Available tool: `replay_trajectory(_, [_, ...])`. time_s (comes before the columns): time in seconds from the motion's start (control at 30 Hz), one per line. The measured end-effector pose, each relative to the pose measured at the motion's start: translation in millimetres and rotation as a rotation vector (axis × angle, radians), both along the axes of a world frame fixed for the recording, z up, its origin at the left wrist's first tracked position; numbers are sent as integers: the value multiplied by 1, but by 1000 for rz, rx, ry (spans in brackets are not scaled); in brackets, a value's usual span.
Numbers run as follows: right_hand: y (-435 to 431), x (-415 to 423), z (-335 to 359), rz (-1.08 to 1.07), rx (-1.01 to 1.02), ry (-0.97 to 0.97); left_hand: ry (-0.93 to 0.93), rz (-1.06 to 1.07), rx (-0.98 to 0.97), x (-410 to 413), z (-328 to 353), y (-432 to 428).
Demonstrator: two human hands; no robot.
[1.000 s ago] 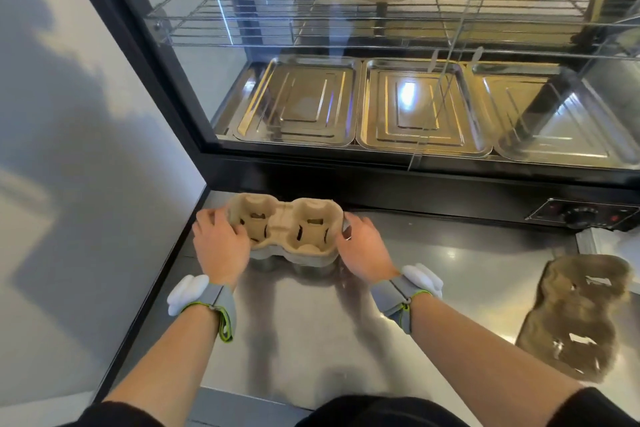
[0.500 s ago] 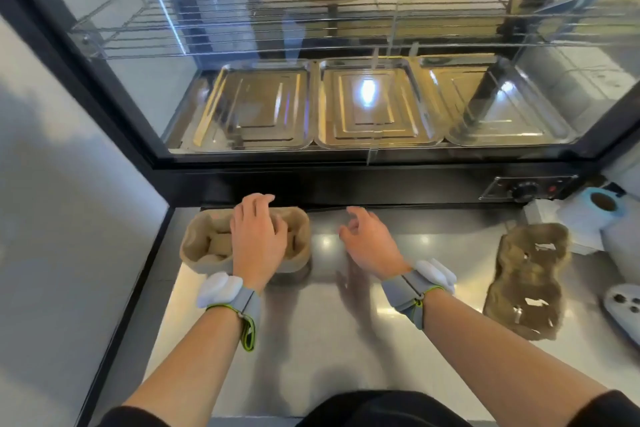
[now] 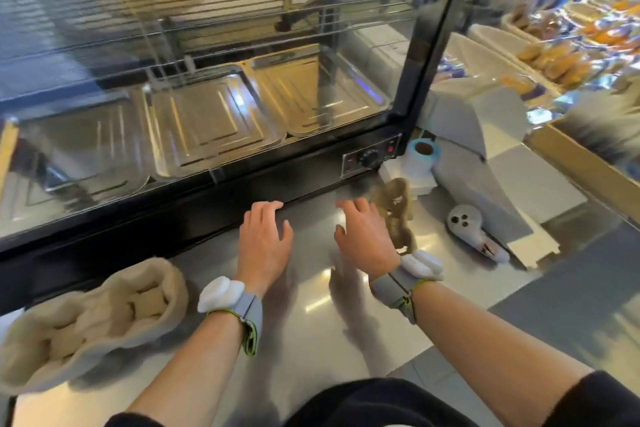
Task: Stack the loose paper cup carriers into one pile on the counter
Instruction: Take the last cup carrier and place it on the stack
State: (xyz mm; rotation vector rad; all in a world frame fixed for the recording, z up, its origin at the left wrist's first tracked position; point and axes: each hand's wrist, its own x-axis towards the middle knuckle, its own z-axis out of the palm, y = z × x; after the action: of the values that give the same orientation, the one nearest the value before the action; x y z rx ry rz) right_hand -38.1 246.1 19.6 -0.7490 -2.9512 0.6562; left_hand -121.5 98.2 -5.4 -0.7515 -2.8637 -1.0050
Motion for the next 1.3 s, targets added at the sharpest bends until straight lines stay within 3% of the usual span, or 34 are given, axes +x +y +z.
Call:
replay_trajectory(0.17, [34,21,-6,-92,336,-28,-48,-105,-14,12,-2,41])
replay_trajectory(0.23, [37,23,-11,-176,381,-82,-71,-134,-11,15,-5,48])
replay_trajectory(0.33, [52,34,-12,-324,267,-142,-167,-176,-51,24,-11,66])
replay_trajectory(0.53, [77,52,-36,-286,20,-274,-541,-269,-275,50,-28,77])
replay_trajectory(0.63, [69,49,-35,-339,-40,-312,-398,-304,-381,54,-29,78])
replay_trajectory(0.73, [70,50,-29,-226,65,-361,-298,-296,-415,50,-26,76])
replay_trajectory(0.8, [73,49,-29,-105,224,-218,-292,-263,-409,44,-23,71])
replay_trajectory(0.9, [81,43,-28,-131,282,-79,-291,-237,-414,35,-19,63])
replay_trajectory(1.0, [92,35,-24,-196,209,-132,-347,-211,-387,29,-12,55])
replay_trajectory(1.1, [95,26,-24,-109,2,-230,-365,-125,-331,25,-7,37])
replay_trajectory(1.3, [75,3,-27,-63,-233,-179,-398,215,-84,10,7,-6])
